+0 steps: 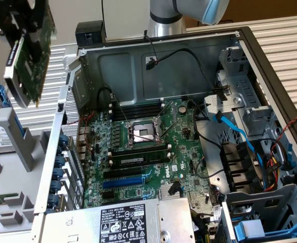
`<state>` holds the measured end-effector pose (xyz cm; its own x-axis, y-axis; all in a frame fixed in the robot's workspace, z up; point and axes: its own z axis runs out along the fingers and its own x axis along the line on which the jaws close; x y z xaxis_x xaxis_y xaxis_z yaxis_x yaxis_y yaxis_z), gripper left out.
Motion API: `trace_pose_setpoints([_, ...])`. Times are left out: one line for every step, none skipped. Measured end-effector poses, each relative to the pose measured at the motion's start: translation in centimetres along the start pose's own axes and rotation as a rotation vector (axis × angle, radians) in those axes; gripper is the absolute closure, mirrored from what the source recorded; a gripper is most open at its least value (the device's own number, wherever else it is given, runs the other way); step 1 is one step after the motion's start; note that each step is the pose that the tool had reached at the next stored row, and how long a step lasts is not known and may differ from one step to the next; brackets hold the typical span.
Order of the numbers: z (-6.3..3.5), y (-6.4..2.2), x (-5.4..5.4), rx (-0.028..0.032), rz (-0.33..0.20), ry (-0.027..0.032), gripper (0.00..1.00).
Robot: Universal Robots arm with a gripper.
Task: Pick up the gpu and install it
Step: 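Pick up the gpu and move the gpu toward the slot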
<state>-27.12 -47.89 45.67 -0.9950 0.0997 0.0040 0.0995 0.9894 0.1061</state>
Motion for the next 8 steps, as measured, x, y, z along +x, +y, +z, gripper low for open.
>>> trace_pose_setpoints([0.01,0.02,-0.5,-0.0023,0.000,0.0001,0.72])
trace_pose_setpoints([0.00,0.03,-0.9,-0.0038,0.000,0.0003,0.72])
trace_pose_setpoints([0.00,0.03,-1.3,-0.0050,0.000,0.0004,0.72])
trace_pose_setpoints([0.00,0.02,-1.8,-0.0059,0.000,0.0005,0.72])
trace_pose_setpoints([0.00,-0.01,-2.3,-0.0064,0.000,0.0006,0.72])
trace_pose_setpoints([-0.02,-0.05,-2.7,-0.0065,0.000,0.0008,0.72])
trace_pose_setpoints([-0.02,-0.10,-2.9,-0.0066,0.000,0.0015,0.72])
trace_pose_setpoints([-0.02,-0.11,-2.9,-0.0066,0.000,0.0018,0.72])
